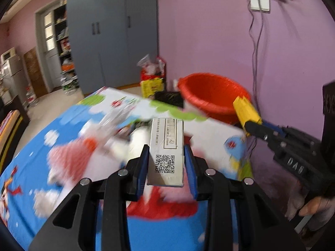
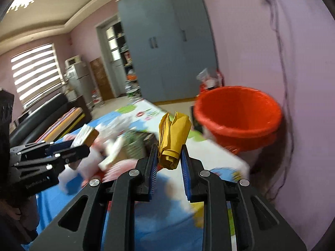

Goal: Collect trash
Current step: 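Carry card and wrapper over the red bin and open both tools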

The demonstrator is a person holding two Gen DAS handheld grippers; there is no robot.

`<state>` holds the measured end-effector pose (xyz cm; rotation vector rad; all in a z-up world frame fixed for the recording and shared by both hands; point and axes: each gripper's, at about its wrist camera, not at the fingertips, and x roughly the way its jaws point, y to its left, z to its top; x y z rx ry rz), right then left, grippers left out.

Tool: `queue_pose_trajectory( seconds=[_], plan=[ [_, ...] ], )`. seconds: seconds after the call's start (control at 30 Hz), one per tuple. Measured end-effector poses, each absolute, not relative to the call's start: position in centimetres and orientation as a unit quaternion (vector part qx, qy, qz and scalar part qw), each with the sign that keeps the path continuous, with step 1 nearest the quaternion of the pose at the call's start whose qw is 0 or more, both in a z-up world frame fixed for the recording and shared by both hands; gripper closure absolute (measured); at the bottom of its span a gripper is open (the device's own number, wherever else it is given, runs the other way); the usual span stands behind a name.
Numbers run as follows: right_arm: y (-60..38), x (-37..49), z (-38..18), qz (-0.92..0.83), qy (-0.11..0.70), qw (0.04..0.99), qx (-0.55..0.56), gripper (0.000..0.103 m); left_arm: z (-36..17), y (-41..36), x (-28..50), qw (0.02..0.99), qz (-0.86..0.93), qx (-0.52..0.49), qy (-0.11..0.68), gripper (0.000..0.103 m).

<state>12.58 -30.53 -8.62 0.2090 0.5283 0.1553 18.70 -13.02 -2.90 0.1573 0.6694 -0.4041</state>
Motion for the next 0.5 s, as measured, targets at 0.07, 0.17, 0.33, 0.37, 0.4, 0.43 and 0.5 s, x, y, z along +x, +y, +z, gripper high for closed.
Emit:
queue_pose_trajectory(
  seconds=[0.07, 0.17, 0.33, 0.37, 0.4, 0.43, 0.5],
  plan=[
    [-31.9, 13.6, -8.7, 0.063, 0.262, 0.957, 0.104, 0.080, -2.4, -14.9, 20.5, 0.918, -0.214, 0.071, 0.326, 0.071],
    [-34.2, 15.5, -8.7, 0.041, 0.262, 0.958, 0.112, 0.080, -1.7, -18.0, 23.3, 0.913, -0.236, 0.073, 0.325, 0.071],
    [-37.2, 19.2, -9.1, 0.013, 0.267, 0.956, 0.123, 0.080, -1.1, -22.8, 27.7, 0.904, -0.264, 0.079, 0.328, 0.071],
    [-37.6, 19.7, -9.2, 0.010, 0.267, 0.956, 0.123, 0.080, -1.1, -24.0, 29.0, 0.902, -0.268, 0.081, 0.329, 0.071],
    [-38.1, 20.6, -9.4, 0.006, 0.268, 0.955, 0.123, 0.080, -1.1, -24.6, 29.8, 0.901, -0.271, 0.083, 0.330, 0.071],
    [-38.6, 21.0, -9.6, 0.002, 0.269, 0.955, 0.123, 0.080, -1.2, -25.7, 31.0, 0.899, -0.274, 0.086, 0.331, 0.071],
    [-39.5, 22.7, -9.9, -0.007, 0.270, 0.955, 0.124, 0.080, -1.4, -27.4, 32.7, 0.897, -0.278, 0.093, 0.332, 0.071]
  ],
)
